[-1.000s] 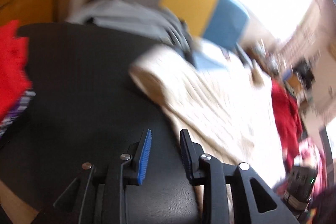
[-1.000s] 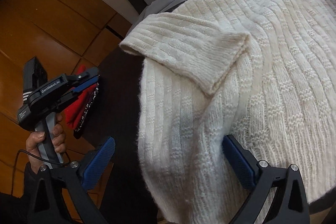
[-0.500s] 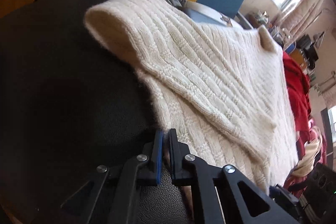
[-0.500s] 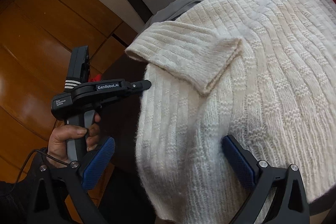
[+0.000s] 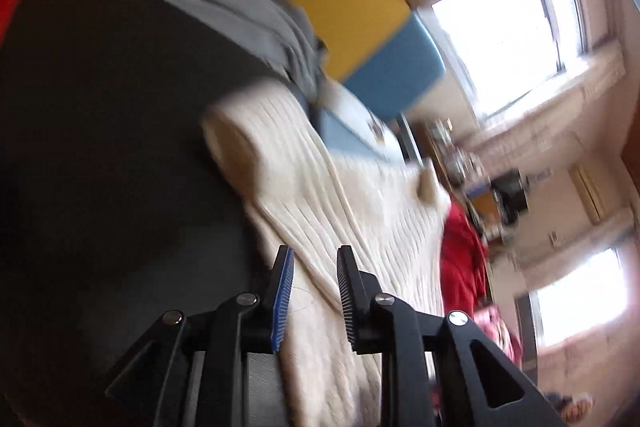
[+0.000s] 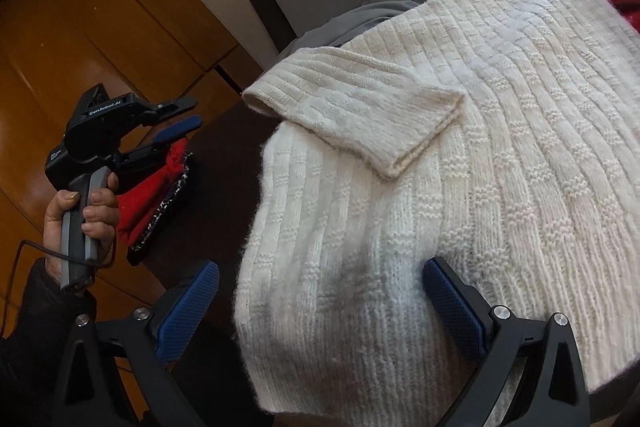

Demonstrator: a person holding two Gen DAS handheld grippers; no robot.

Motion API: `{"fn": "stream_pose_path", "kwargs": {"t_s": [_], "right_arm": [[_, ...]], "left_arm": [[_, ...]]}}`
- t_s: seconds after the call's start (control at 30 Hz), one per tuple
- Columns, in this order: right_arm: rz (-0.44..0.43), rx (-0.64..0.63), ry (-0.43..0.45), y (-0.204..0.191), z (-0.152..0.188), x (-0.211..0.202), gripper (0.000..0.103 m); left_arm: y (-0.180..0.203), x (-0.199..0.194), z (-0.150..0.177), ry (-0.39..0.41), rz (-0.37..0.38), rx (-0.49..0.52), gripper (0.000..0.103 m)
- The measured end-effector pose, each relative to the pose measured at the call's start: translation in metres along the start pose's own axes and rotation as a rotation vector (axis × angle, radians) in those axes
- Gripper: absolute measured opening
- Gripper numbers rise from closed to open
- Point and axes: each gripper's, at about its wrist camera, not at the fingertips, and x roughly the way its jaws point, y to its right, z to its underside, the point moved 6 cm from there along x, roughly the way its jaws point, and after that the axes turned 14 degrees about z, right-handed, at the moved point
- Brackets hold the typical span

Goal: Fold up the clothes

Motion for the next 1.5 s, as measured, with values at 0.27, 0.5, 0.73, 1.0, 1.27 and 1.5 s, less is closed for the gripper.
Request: {"fn": "stream_pose_path", "kwargs": {"t_s": [0.27, 0.5, 0.73, 1.0, 1.27, 1.5], "right_arm": [[-0.029, -0.004, 0.015, 0.002, 0.001, -0.003, 0.103], [-0.061, -0.006, 0.058, 0.003, 0.003, -0.006, 0.103], [-0.062, 0.012, -0.048, 0.008, -0.006, -0.010, 0.103], [0.268, 0.049, 0.046, 0.094, -0.058, -0.050, 0.103], [0.454, -0.003, -0.069, 0.105, -0.026, -0.021, 0.103], [0.258, -0.088, -0.182, 0.031, -0.002, -0.009, 0.103]], "left_arm": [[-0.006, 0.108, 0.053, -0.254, 0.088, -0.210, 0.055], [-0.017, 0.158, 0.025, -0.201, 0.028, -0.269, 0.015], [-0.035, 0.078, -0.038, 0.053, 0.034, -0.268, 0.005], [-0.099, -0.171, -0.098, 0.637, -0.120, -0.435, 0.024], [-0.086, -0.156, -0.061, 0.417, -0.213, -0.194, 0.026], [-0.040, 0.031, -0.006, -0.074, -0.171, 0.048, 0.027]]}}
